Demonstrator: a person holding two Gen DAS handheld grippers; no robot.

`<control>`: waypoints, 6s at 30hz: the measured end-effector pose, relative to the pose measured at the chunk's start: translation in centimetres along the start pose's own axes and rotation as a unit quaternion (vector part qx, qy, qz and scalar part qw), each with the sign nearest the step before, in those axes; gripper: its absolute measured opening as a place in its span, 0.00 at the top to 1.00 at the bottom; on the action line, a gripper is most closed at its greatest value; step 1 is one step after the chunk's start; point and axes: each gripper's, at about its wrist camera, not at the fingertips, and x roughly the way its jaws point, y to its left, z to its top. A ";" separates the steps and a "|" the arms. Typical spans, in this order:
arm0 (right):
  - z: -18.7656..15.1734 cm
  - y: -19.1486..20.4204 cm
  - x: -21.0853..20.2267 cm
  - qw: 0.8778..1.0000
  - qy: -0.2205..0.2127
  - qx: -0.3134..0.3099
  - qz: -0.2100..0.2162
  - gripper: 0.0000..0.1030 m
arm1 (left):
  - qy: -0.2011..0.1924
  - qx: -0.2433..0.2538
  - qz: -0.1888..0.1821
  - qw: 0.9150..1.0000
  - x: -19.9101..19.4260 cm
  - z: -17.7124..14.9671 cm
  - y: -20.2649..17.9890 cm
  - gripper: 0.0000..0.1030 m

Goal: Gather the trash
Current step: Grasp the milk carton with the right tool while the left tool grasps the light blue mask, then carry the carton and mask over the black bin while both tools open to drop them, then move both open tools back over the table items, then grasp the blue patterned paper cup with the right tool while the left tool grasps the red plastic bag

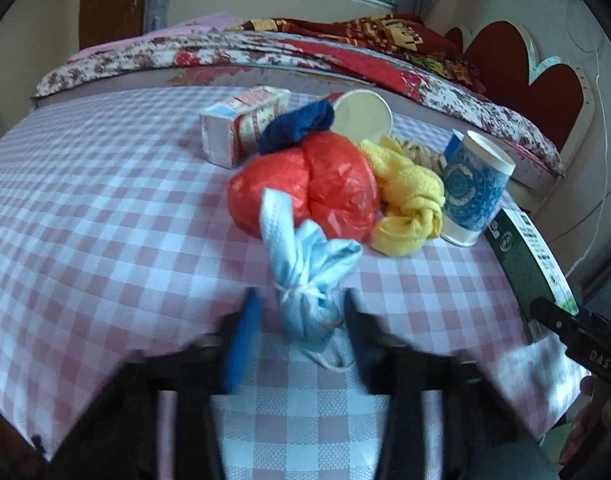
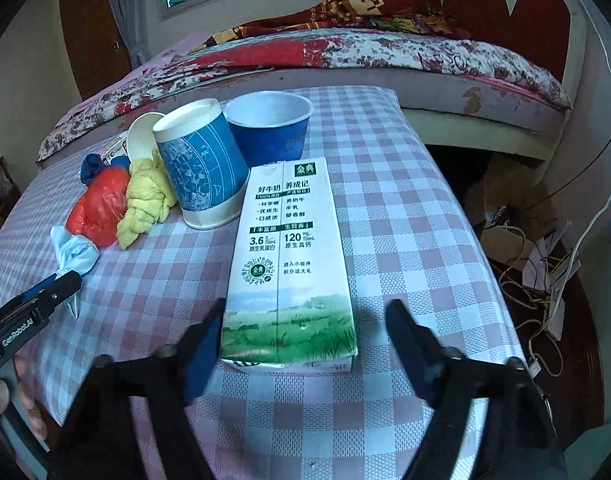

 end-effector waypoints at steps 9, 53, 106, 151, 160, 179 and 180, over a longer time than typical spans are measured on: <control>-0.8 -0.3 -1.9 1.000 -0.029 -0.010 0.005 0.44 | -0.045 0.012 -0.009 0.999 -3.4 -1.1 -1.0 0.81; -17.1 -18.3 -21.7 0.984 -0.101 0.122 -0.085 0.44 | -0.036 0.231 -0.177 0.956 -12.2 -13.1 -26.0 0.81; -24.0 -27.5 -12.3 0.981 0.060 0.137 -0.125 0.01 | 0.084 0.255 -0.147 0.952 -3.0 -19.6 -31.0 0.04; -7.8 -3.5 -11.9 1.000 -0.025 -0.014 0.013 0.01 | -0.041 0.093 -0.006 0.995 -9.3 -6.2 -7.3 0.03; -3.0 1.9 -8.4 0.997 -0.045 -0.045 0.043 0.03 | -0.048 0.037 0.019 0.998 -6.8 -2.3 -0.9 0.06; 7.5 7.0 3.2 0.995 -0.055 -0.053 0.064 0.21 | -0.013 0.016 -0.011 1.000 3.1 6.3 0.1 0.17; 7.8 6.9 3.5 0.995 -0.055 -0.050 0.064 0.25 | -0.010 0.016 -0.011 1.000 3.4 6.4 0.1 0.17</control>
